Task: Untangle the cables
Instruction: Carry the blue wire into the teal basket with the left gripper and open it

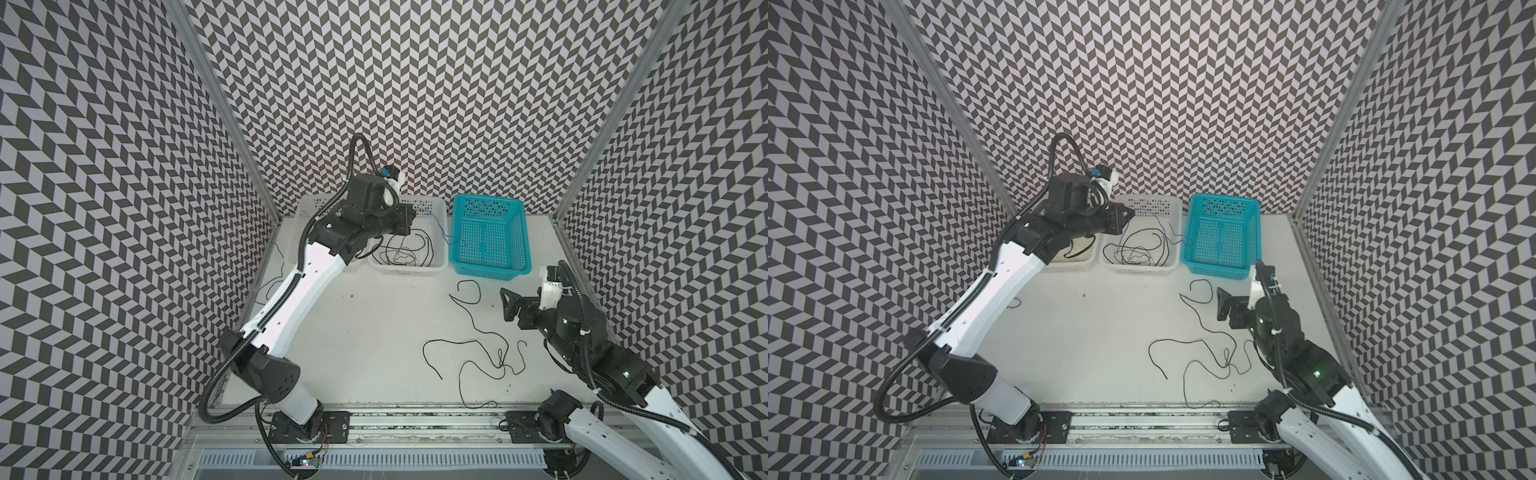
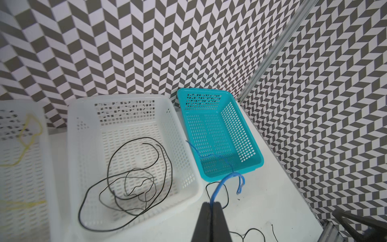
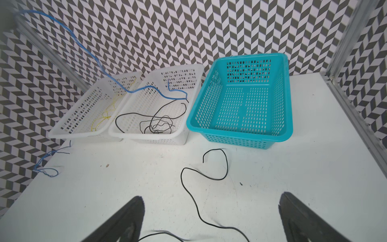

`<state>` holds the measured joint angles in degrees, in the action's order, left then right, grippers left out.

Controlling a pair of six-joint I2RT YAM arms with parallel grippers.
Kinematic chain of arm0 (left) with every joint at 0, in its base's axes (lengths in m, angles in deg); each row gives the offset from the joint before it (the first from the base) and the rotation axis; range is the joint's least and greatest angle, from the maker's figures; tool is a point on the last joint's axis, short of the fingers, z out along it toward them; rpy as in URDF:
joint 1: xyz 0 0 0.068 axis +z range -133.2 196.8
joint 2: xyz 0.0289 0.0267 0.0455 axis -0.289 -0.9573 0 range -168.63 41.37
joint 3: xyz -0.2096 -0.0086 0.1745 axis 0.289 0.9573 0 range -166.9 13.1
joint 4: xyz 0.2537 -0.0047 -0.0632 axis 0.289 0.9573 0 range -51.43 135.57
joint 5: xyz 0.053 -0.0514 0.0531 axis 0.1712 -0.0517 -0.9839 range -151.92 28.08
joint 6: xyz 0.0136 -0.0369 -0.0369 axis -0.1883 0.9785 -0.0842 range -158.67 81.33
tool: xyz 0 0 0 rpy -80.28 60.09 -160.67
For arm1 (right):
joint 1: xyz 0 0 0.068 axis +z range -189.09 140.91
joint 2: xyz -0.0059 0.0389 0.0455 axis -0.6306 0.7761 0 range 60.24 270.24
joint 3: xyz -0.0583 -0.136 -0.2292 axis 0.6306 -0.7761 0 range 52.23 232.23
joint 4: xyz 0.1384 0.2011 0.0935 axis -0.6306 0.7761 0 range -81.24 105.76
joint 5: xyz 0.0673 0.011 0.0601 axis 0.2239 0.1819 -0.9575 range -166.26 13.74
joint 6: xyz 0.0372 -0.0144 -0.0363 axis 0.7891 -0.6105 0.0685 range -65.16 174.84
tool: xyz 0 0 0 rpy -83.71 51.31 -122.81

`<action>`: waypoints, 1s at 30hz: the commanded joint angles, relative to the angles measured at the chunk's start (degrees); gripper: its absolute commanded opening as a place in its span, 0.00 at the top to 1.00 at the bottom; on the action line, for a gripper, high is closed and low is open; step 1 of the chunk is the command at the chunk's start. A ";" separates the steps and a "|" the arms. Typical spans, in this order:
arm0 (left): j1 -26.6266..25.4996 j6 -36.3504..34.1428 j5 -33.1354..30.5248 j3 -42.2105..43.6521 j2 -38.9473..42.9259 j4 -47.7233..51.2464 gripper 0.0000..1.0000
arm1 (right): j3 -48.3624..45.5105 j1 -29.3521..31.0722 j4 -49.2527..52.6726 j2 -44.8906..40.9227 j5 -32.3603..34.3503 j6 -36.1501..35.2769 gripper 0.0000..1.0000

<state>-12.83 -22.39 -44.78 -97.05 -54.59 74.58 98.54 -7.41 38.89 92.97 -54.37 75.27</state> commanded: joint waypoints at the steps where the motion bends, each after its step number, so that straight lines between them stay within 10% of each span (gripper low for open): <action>1: -1.21 -1.06 2.69 -9.37 -7.58 -0.40 1.00 | 0.89 0.22 2.03 -3.07 2.92 -1.35 0.00; 13: -3.45 2.69 6.33 -37.39 -33.46 -1.68 1.00 | 0.98 0.22 5.03 -8.87 3.08 -3.30 0.00; 30: -8.08 7.90 -1.54 -44.27 -51.21 -13.96 1.00 | 0.92 0.18 7.20 -13.12 1.71 -3.11 0.00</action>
<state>-20.19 -15.77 -43.75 -138.46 -104.30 64.26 98.54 -7.41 45.58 80.88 -52.49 72.56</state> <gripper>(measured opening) 0.048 0.993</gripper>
